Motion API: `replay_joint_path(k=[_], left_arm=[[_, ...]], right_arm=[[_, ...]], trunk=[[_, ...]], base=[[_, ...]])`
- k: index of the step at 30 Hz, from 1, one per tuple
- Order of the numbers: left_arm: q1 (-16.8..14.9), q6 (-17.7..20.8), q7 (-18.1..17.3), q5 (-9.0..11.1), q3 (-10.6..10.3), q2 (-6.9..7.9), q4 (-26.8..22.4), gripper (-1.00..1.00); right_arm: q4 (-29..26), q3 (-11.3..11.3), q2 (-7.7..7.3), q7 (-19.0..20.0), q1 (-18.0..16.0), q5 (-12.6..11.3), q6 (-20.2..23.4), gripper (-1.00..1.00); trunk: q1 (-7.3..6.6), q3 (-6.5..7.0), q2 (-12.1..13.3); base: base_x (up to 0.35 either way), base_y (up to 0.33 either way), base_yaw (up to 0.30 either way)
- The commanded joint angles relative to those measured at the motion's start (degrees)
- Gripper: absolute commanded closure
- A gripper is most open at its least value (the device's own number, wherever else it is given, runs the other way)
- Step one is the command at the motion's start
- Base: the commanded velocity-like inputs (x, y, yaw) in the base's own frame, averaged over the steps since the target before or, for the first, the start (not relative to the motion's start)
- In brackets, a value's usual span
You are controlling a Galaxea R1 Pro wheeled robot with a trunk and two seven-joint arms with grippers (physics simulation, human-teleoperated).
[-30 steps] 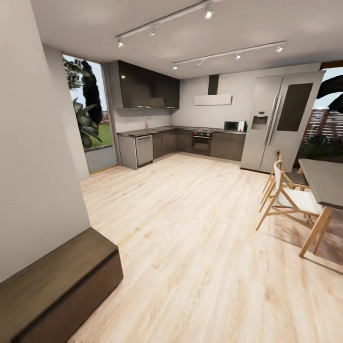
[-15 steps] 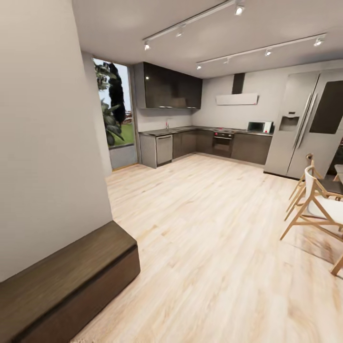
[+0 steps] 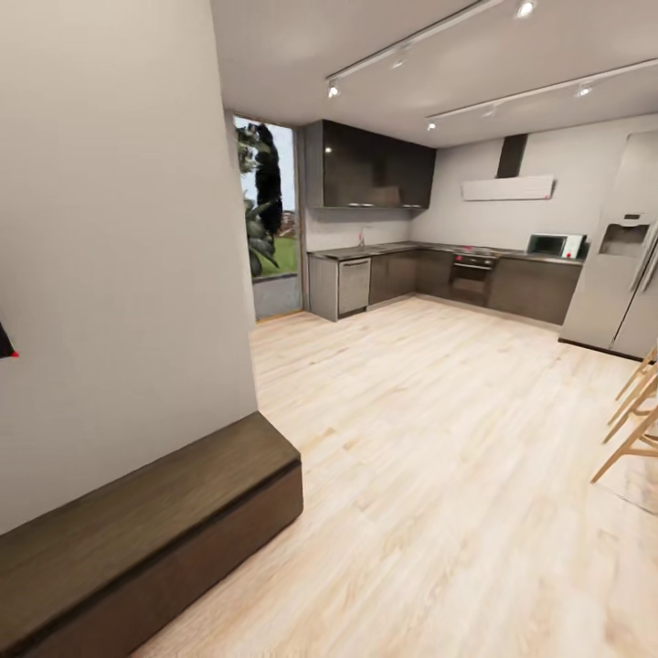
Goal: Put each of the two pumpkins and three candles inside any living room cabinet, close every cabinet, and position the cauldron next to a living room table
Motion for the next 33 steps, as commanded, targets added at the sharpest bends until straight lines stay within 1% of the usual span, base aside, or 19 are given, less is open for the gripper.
replay_joint_path(k=[1, 10, 16, 23, 33], left_arm=[[0.0, 0.0, 0.0, 0.0, 0.0, 0.0, 0.0, -1.0], [0.0, 0.0, 0.0, 0.0, 0.0, 0.0, 0.0, -1.0], [0.0, -0.05, 0.0, -0.07, 0.0, 0.0, 0.0, -1.0], [0.0, -0.87, 0.0, -0.09, 0.0, 0.0, 0.0, -1.0], [0.0, -1.0, 0.0, -0.09, 0.0, 0.0, 0.0, -1.0]], right_arm=[[0.0, 0.05, 0.0, 0.0, 0.0, 0.03, 0.0, -1.0], [0.0, 0.18, 0.09, 0.0, 0.0, 0.25, 0.16, -1.0], [0.0, 0.19, 0.09, 0.0, 0.0, 0.26, 0.12, -1.0], [0.0, 0.21, 0.17, 0.0, 0.0, 0.35, 0.02, -1.0], [0.0, 0.21, 0.18, -0.04, 0.0, 0.44, 0.0, -1.0]], trunk=[[0.0, -0.02, 0.0], [0.0, -0.21, 0.0], [0.0, -0.34, 0.0], [0.0, -0.5, 0.0], [0.0, -0.79, 0.0]], base=[[-0.088, 0.146, 0.283], [-0.086, 0.215, 0.283], [0.038, 0.232, 0.283], [0.023, 0.036, 0.283], [0.001, 0.001, 0.283]])
